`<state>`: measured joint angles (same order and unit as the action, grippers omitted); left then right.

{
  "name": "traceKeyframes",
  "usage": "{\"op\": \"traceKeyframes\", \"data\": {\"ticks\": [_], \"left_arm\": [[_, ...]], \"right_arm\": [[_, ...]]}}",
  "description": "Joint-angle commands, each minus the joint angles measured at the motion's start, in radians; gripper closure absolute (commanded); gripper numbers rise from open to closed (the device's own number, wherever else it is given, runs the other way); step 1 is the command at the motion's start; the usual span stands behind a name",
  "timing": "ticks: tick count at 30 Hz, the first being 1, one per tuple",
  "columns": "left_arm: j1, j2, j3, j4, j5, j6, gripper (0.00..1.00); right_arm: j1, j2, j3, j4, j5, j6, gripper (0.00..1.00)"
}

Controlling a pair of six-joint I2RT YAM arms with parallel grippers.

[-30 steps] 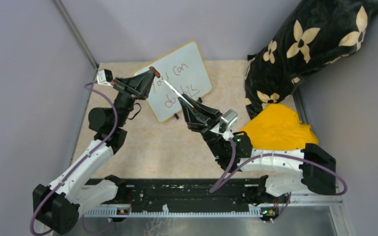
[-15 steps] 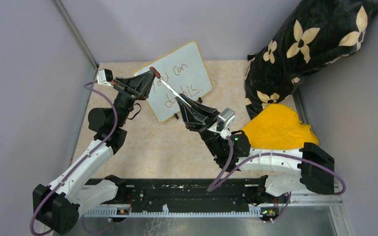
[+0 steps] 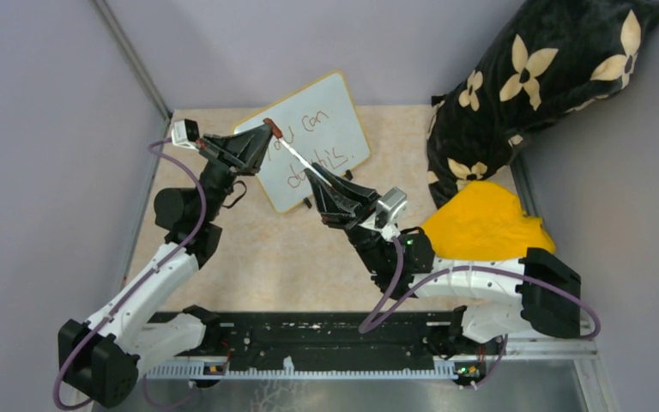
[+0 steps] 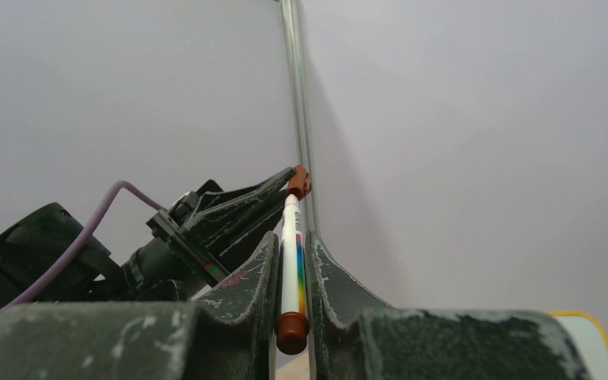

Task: Write a sentence on the whiteboard
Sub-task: Close the pen cap.

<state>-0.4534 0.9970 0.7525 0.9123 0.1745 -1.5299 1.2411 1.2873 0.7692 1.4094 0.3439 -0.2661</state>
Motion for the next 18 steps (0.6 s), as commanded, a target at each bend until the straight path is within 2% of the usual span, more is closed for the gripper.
{"op": "traceKeyframes", "data": {"ticks": [1, 18], "left_arm": [[0.004, 0.003, 0.0, 0.058, 0.031, -0.01, 1.0], [0.004, -0.002, 0.001, 0.063, 0.046, 0.007, 1.0]], "right_arm": [[0.008, 0.002, 0.048, 0.047, 0.01, 0.005, 1.0], [0.008, 0.002, 0.046, 0.054, 0.035, -0.02, 1.0]]}}
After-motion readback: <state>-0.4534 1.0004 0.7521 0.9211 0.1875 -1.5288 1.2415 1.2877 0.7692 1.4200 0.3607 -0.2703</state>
